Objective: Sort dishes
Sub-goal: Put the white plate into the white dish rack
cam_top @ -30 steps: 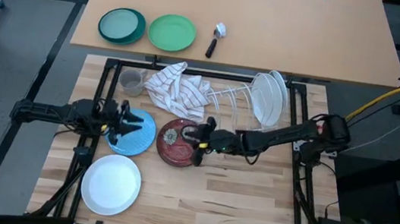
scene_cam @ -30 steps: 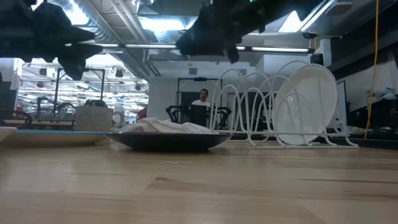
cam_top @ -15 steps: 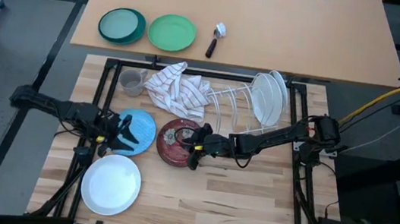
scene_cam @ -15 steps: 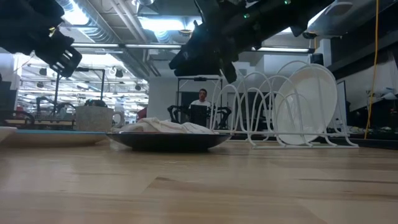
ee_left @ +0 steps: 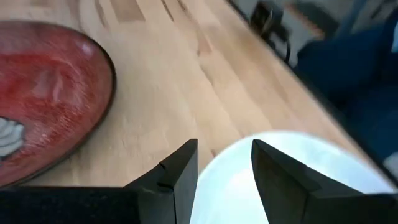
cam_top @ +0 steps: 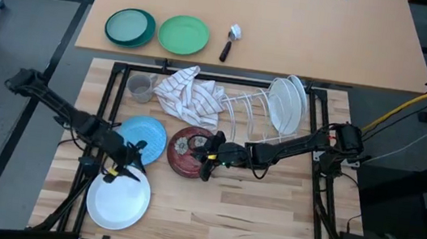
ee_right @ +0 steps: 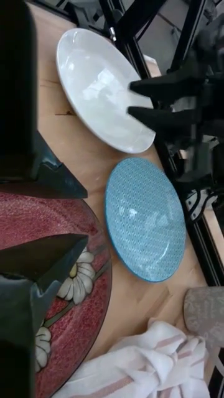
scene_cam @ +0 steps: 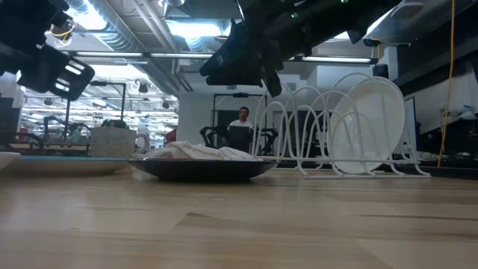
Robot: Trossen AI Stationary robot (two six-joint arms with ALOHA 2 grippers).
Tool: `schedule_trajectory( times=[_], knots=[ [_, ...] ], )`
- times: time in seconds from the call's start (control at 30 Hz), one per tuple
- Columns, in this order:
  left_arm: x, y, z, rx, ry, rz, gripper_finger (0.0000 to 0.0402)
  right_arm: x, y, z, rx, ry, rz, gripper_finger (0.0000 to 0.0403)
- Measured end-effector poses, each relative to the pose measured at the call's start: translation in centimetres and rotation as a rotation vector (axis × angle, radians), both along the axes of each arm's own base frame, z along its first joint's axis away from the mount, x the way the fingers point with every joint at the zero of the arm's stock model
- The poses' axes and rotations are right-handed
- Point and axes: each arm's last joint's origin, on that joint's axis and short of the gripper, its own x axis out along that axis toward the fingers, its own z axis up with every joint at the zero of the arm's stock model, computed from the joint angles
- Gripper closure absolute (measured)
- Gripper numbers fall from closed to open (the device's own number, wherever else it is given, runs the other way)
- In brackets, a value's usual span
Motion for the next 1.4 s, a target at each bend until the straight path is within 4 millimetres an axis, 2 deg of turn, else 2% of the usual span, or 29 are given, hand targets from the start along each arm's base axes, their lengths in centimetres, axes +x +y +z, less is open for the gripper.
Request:
schedule_trajectory(
  times=[0.33,0.83,0.97,1.2,1.4],
  knots=[
    [1.8,-1.2,-2.3,0.239,0.173,-0.048,0.026,0.0,0.0,0.0,-0.001,0.002,0.0,0.0297],
    [2.2,-1.4,-4.6,0.301,0.33,-0.056,0.0262,0.0,0.0,0.0,-0.007,0.003,0.004,0.0297],
    [2.2,-1.4,-4.8,0.307,0.349,-0.059,0.0285,0.0,0.0,0.0,-0.007,0.003,0.004,0.0297],
    [2.1,-1.5,-4.8,0.268,0.369,-0.053,0.0354,0.0,0.0,0.0,-0.007,0.001,0.004,0.0297],
    [2.3,-1.6,-4.8,0.224,0.369,-0.018,0.0357,0.2,0.1,0.4,0.01,-0.043,0.029,0.0297]
  ],
)
